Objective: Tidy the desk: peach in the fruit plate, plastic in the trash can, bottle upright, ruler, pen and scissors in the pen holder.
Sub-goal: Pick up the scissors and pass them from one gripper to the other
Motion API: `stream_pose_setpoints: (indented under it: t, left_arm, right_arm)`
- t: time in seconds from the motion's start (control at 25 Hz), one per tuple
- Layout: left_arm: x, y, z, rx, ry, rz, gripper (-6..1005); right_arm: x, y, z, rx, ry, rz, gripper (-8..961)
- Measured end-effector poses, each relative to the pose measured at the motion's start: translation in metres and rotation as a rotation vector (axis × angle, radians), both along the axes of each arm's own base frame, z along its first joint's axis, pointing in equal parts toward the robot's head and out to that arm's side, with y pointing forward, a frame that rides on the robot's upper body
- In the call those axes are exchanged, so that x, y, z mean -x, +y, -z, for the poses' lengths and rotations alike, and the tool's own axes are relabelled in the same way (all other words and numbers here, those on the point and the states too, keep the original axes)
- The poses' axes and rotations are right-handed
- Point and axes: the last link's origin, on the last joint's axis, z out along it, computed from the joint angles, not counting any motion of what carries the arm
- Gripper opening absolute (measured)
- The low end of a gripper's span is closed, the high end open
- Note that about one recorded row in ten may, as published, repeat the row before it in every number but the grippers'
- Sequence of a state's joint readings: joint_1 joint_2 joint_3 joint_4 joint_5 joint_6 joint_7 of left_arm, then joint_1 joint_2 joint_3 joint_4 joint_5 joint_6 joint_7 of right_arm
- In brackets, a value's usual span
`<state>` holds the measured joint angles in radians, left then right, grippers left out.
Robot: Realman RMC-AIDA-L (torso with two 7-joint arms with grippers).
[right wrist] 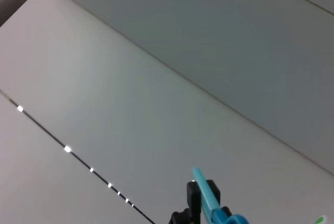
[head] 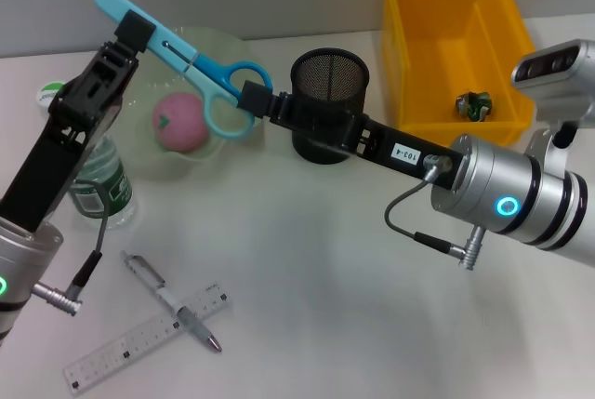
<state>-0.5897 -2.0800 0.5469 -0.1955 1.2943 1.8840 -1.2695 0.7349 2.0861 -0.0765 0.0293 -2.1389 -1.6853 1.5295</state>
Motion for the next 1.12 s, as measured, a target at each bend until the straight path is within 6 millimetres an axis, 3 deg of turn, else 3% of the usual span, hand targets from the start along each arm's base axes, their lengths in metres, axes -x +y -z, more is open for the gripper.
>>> stream_pose_setpoints:
  t: [1.12]
  left_arm:
    - [-0.001, 0.004, -0.001, 0.011, -0.019, -0.013, 98]
  right_arm:
    - [0.014, 0.002, 0.009, 0.064, 0.056, 0.035, 478]
